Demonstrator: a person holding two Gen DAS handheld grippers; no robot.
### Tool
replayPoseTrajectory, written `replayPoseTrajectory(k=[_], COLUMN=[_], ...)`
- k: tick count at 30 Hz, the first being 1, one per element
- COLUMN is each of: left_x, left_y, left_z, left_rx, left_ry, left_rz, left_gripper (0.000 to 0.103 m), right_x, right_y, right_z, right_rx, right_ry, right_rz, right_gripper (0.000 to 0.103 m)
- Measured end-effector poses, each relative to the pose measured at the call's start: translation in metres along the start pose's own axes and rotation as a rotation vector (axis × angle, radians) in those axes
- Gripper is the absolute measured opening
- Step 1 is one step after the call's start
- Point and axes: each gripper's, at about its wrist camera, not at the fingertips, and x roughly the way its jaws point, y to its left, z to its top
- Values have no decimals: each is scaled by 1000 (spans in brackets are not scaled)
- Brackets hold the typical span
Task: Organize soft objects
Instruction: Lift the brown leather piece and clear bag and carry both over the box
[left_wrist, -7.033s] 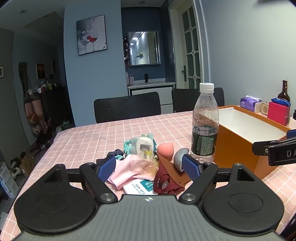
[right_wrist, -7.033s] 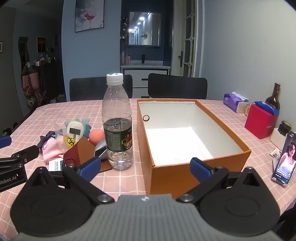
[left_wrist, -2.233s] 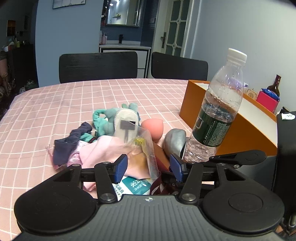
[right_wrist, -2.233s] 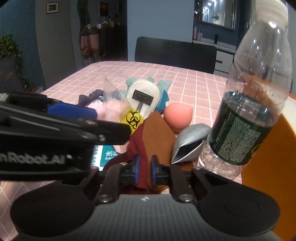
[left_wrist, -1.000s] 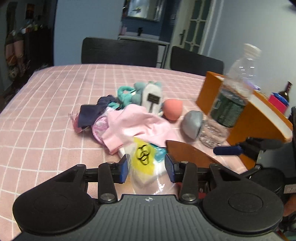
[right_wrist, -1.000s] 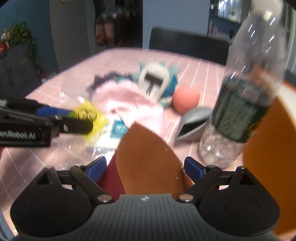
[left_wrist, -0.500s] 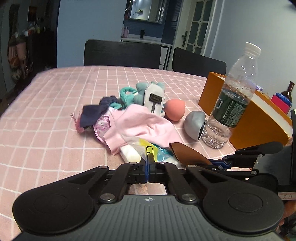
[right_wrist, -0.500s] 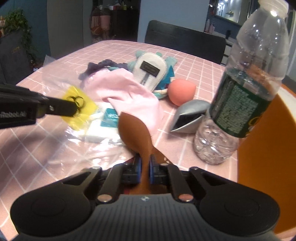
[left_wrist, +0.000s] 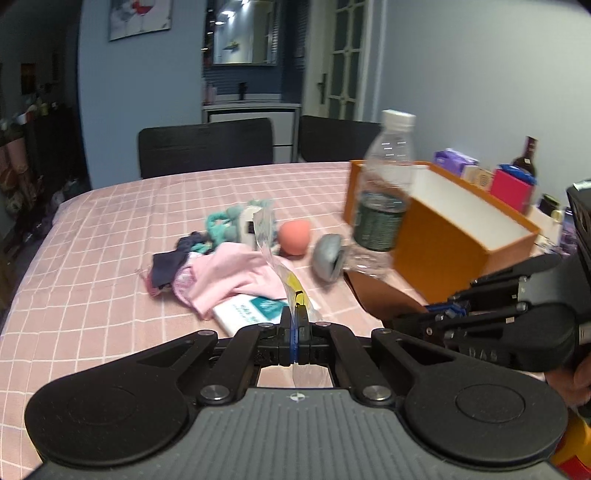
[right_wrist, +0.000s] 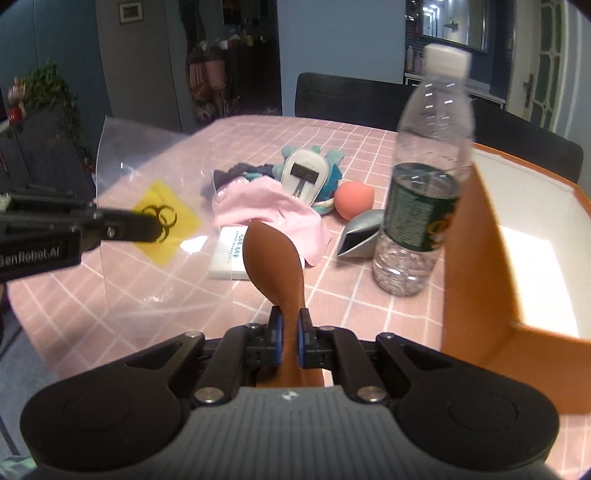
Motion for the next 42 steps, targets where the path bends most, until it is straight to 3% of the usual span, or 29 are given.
replayPoseTrajectory(k=[7,14,18,25,28,31,35,42], left_x=[-22,-29,-26,-3,19,47,96,186], left_y=[-31,-75,-106,-150,-167,-190,-218,-232], left_z=[4,27,47,91,110,124,135,148], left_rx=[59,146,208,268,268,308,377,395], left_ry=[-23,-90,-134,-200,-199,-162,-77,115], left_rz=[-105,-231,-293,-330,-315,-260,-146,-47], left_gripper=[0,0,0,0,0,0,0,0], right_x=[-58,-110,-125,-129,-111,-77,-25,43], right_y=[-16,-48,-71,-126,-149,-178,-223,-270], right_z=[-3,8,26,64,79,89,95,91], right_rx=[27,49,71,148,173,202,268,280], right_ry=[-34,-74,-133,-226,-216,-134,-13,116], right_rz=[-35,-134,-202,-276,-320,-356,-355,-334], right_gripper=[5,5,5,5,5,5,5,5])
